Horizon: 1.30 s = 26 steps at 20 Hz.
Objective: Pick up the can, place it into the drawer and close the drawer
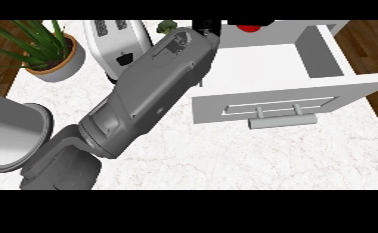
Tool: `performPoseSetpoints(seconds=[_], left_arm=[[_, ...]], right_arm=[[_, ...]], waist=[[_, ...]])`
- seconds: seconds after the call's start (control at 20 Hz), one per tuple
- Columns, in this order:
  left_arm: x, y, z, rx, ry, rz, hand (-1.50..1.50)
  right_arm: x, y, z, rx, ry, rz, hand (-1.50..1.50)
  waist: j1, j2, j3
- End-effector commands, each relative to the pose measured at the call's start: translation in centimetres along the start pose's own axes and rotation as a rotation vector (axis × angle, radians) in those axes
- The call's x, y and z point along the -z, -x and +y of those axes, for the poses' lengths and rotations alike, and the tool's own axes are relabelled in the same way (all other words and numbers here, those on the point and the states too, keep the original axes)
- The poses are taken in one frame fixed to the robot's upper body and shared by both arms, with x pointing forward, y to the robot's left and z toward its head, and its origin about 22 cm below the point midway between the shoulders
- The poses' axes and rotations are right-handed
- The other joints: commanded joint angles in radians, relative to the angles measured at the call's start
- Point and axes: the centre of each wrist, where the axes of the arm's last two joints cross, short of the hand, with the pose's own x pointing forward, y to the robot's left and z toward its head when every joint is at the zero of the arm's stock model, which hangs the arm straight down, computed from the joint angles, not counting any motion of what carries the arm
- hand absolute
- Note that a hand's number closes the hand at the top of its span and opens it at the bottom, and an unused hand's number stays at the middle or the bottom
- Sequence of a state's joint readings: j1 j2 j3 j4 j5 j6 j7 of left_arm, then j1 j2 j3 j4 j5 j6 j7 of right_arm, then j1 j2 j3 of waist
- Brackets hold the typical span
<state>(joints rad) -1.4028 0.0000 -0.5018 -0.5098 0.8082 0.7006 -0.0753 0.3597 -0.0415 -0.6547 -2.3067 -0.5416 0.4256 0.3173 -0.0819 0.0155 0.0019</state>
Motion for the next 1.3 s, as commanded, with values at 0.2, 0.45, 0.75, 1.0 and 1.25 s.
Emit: performPoseSetpoints(seconds=[0.2, 0.45, 0.75, 1.0, 1.25], left_arm=[[-0.1, 0.7, -0.2, 0.031, -0.067, 0.018, -1.5], [0.4, 1.3, 0.4, 0.036, -0.103, 0.012, -1.5], [-0.6, 2.3, 0.1, 0.01, -0.111, 0.0, -1.5], [-0.1, 2.4, 0.7, -0.021, -0.097, -0.028, -1.5], [-0.6, 1.7, -0.1, -0.059, -0.082, -0.062, -1.5]], right_arm=[[1.1, -0.3, 0.2, 0.009, -0.014, -0.015, -1.5], [1.5, -0.7, 0.6, 0.008, -0.001, -0.018, -1.5], [0.7, -0.2, 0.8, 0.014, -0.031, -0.008, -1.5], [1.1, -2.1, 0.3, -0.235, -0.045, -0.154, -1.5], [2.6, -3.0, 1.8, -0.325, -0.139, -0.248, -1.5]], waist=[[-0.005, 0.002, 0.0], [-0.005, 0.006, -0.001], [-0.018, 0.003, 0.0], [-0.005, 0.006, 0.0], [0.008, 0.004, 0.0]])
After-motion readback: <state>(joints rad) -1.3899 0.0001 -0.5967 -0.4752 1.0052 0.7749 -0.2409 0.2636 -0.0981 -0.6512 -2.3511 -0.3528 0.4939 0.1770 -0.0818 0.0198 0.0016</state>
